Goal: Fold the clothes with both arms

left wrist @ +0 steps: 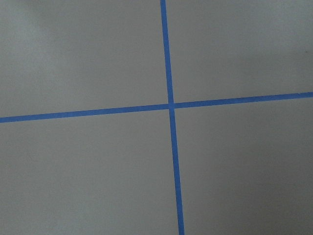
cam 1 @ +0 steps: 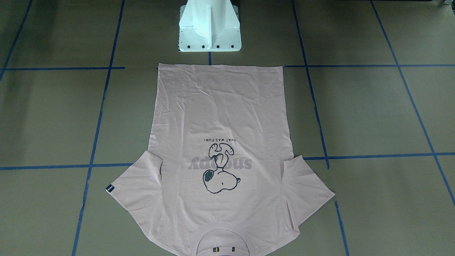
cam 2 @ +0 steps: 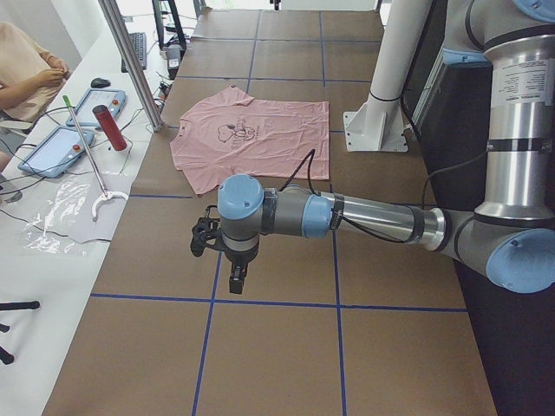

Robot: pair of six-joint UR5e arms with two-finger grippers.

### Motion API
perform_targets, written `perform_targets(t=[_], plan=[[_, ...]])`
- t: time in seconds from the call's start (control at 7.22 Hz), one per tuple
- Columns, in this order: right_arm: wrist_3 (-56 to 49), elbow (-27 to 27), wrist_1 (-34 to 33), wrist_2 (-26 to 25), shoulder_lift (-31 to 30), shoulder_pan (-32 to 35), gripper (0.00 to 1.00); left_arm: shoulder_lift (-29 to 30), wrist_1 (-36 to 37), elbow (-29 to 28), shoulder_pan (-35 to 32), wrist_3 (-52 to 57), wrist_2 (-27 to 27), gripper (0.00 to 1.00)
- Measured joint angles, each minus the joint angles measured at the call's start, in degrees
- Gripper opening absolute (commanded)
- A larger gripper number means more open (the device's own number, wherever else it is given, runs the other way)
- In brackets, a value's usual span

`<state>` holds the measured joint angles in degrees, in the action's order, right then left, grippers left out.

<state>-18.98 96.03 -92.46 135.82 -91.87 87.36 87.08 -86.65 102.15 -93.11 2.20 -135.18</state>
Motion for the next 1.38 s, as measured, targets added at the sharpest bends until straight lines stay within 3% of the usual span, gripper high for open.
perform_targets(t=[0.42,0.83,1.11,1.25,1.38], plan=[[5.46,1.96,0.47,3.85,0.47,-0.76,1.00,-0.70,-0.63,1.02,0.04,-0.15,-1.28,1.00],[35.79,0.71,11.89,7.33,7.45,-10.52,1.00,-0.89,-2.73,1.94,0.10,-0.35,-2.51,1.00],[56.68,-4.91,15.63,2.28,18.48,-19.47,0.98,-0.94,-3.58,1.99,0.12,-0.43,-3.40,1.00],[65.37,-9.38,17.24,-1.46,24.00,-23.71,0.87,-0.94,-3.66,1.99,0.12,-0.47,-4.17,1.00],[73.52,-14.92,20.71,-4.72,28.82,-27.27,0.84,-0.95,-3.69,2.00,0.12,-0.50,-4.84,1.00]])
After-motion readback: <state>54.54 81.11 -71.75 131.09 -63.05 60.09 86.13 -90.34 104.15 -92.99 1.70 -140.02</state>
